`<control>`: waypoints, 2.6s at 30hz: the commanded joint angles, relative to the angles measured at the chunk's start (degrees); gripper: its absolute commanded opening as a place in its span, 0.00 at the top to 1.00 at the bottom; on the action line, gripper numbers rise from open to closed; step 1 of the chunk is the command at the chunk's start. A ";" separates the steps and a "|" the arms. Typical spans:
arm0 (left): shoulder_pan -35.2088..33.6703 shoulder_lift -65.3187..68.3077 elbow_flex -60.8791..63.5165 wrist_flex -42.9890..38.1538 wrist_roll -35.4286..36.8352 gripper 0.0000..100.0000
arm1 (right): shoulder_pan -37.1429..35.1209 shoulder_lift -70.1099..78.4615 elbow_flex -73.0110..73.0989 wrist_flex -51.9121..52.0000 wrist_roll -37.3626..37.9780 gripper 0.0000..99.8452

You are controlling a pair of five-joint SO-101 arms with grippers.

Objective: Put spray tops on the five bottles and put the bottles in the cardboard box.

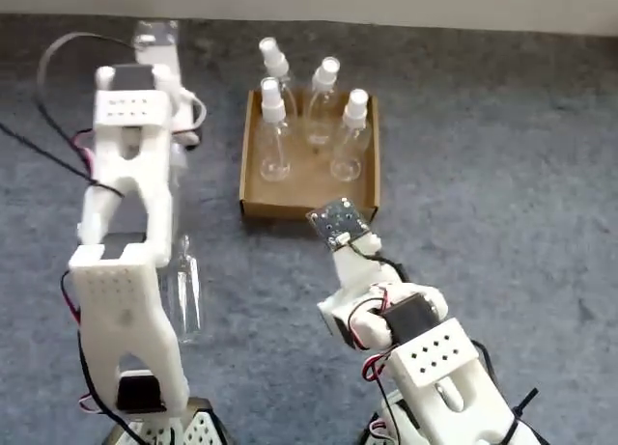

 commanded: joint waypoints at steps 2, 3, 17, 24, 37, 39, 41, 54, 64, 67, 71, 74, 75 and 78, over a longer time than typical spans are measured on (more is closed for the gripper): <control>-6.29 -6.02 -3.03 9.49 -9.14 1.00 | -0.22 -1.36 -0.40 -0.84 0.35 0.65; -8.04 -6.02 -1.10 10.02 -11.08 1.00 | -0.22 -1.36 -0.40 -0.84 0.35 0.65; -8.40 -12.18 39.34 6.86 -25.67 1.00 | -0.22 -1.36 -0.40 -0.84 0.35 0.65; -6.20 -37.85 69.85 -10.99 -25.49 1.00 | -0.22 -1.36 -0.40 -0.84 0.35 0.65; 21.05 -44.18 81.45 -22.42 -11.52 1.00 | -0.22 -1.10 -0.40 -0.84 0.35 0.65; 23.78 -44.35 80.04 -22.42 -8.79 1.00 | -0.22 -1.01 -0.40 -0.84 0.35 0.65; 24.04 -45.14 78.99 -22.42 -7.74 1.00 | -0.22 -1.01 -0.40 -0.84 0.35 0.65; 1.45 -64.31 85.32 -22.77 -13.19 1.00 | 0.84 11.30 -13.67 -0.48 -8.35 0.65; 0.75 -67.38 94.81 -32.18 -12.92 1.00 | 1.54 20.88 -14.02 0.13 -9.23 0.65; 0.75 -67.21 95.16 -32.18 -12.92 1.00 | -2.68 24.57 -14.29 -3.38 -15.03 0.65; 0.75 -67.30 96.48 -32.62 -12.92 1.00 | -5.85 29.58 -14.64 -4.53 -19.16 0.65; 0.92 -67.30 96.48 -32.62 -12.92 1.00 | -7.69 31.87 -16.22 -5.93 -22.15 0.65; 1.10 -67.38 96.48 -32.62 -12.92 1.00 | -8.04 32.48 -16.75 -6.02 -23.30 0.65; 1.01 -67.21 96.57 -32.62 -12.92 1.00 | -7.60 31.78 -19.03 -5.05 -24.44 0.65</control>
